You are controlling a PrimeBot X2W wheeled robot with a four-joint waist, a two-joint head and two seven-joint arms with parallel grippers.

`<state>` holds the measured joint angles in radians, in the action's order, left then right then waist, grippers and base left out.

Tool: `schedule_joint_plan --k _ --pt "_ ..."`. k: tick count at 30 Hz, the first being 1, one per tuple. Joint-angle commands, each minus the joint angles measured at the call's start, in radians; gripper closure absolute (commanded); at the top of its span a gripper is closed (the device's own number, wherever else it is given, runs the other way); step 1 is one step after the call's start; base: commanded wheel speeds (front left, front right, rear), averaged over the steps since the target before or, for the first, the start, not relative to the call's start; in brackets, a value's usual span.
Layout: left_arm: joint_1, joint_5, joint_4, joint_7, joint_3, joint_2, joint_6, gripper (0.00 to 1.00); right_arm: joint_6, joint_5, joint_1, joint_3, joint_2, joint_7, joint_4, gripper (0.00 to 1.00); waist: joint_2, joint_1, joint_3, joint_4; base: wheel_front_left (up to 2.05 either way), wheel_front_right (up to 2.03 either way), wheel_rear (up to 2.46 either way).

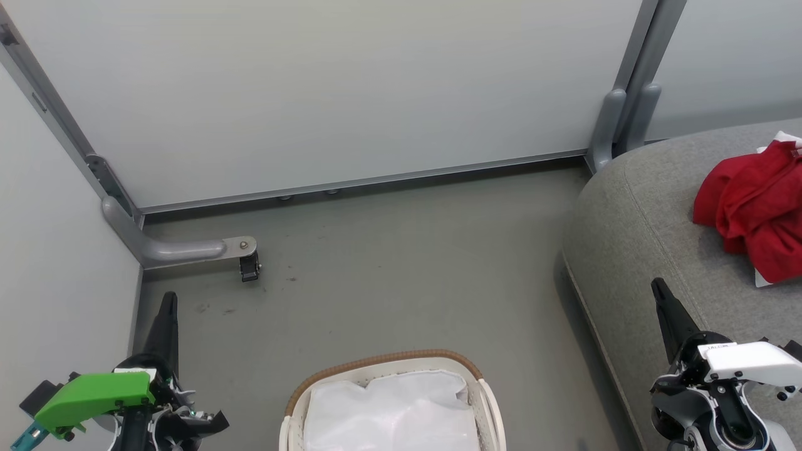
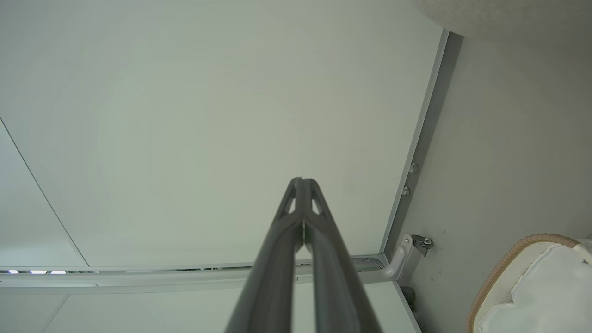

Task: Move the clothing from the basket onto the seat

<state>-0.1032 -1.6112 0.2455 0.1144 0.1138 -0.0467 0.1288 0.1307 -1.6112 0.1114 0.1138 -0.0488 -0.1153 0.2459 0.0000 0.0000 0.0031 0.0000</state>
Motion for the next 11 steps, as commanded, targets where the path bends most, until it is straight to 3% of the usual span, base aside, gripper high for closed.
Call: schedule_joint_plan --k 1,11 --pt "-0.011 -0.003 -0.002 0.003 0.002 -0.007 0.005 1.00 0.000 -0.003 -0.006 0.002 -0.002 -0.002 -0.004 1.00 0.0000 0.0000 0.000 0.000 0.00 0.00 0.00" --pt "-0.011 -0.003 -0.002 0.003 0.002 -0.007 0.005 1.00 0.000 -0.003 -0.006 0.002 -0.002 -0.001 -0.004 1.00 0.0000 0.0000 0.000 0.000 0.00 0.00 0.00"
